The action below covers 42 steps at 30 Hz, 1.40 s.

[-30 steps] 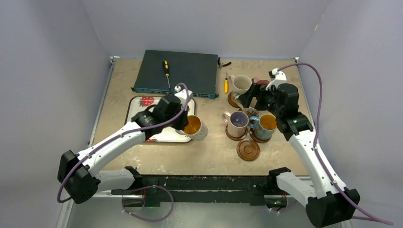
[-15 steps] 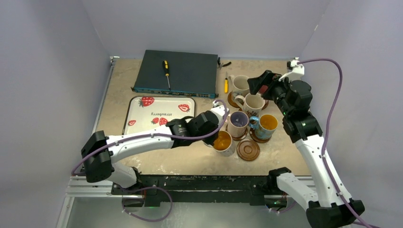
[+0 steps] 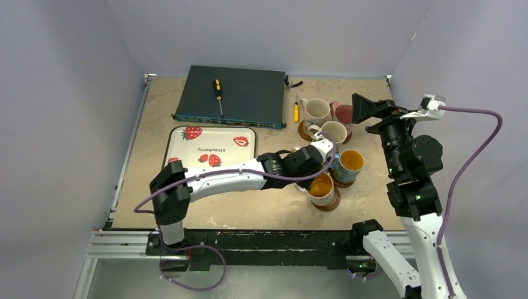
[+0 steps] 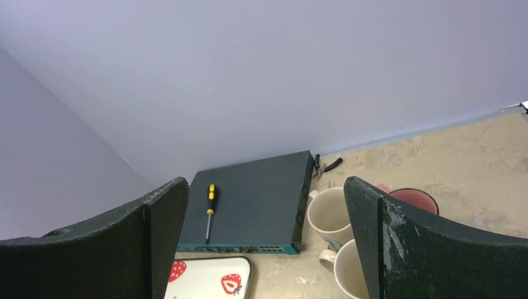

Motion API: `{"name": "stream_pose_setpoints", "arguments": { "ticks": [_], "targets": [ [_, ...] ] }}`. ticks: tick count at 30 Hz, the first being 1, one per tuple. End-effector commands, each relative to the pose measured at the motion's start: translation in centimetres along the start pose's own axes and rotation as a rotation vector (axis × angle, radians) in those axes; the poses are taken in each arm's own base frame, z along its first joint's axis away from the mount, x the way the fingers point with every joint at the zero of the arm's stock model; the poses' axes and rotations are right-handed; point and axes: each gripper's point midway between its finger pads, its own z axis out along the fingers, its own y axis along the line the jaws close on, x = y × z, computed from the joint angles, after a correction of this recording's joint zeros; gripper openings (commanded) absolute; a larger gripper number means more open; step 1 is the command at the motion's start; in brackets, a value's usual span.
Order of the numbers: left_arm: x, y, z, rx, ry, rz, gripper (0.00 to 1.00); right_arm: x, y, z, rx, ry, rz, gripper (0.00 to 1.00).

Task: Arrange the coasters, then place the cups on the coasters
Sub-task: Place the cup on the coaster.

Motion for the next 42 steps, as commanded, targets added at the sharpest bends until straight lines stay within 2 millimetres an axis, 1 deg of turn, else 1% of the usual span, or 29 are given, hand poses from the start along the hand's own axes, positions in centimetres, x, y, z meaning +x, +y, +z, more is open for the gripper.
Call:
{"name": "stream_pose_setpoints", "arguments": {
  "ticks": [1, 4, 9, 13, 18, 31, 37, 42],
  "targets": [
    [-6.5, -4.1, -0.4, 0.078, -0.154, -0.011, 0.0, -2.1, -0.1, -0.4, 0.012, -0.102, 0.034, 0.98],
    [-6.0, -4.8, 0.9, 0.067, -0.119, 0.017, 0.0, -2.0, -0.2, -0.6, 0.017, -0.1, 0.019, 0.98],
    [-5.8, -4.6, 2.0, 0.029, -0.09, 0.034, 0.0, -2.2, -0.6, -0.8, 0.035, -0.104, 0.002, 0.98],
    [-5.4, -4.6, 2.7, 0.017, -0.055, 0.051, 0.0, -1.9, -0.7, -0.9, 0.034, -0.099, 0.007, 0.98],
    [-5.2, -4.9, 3.1, 0.021, -0.023, 0.08, 0.0, -1.2, -0.5, -0.6, 0.02, -0.079, 0.016, 0.98],
    [-4.3, -5.0, 4.1, 0.028, 0.043, 0.161, 0.0, -0.8, -0.7, -0.5, 0.023, -0.07, 0.015, 0.98],
    [-4.4, -5.1, 4.1, 0.037, 0.047, 0.2, 0.0, -0.8, -0.5, -0.5, 0.013, -0.067, 0.018, 0.98],
    [-4.3, -4.7, 4.4, 0.024, 0.061, 0.22, 0.0, -0.7, -0.5, -0.4, 0.013, -0.063, 0.021, 0.98]
  ]
}}
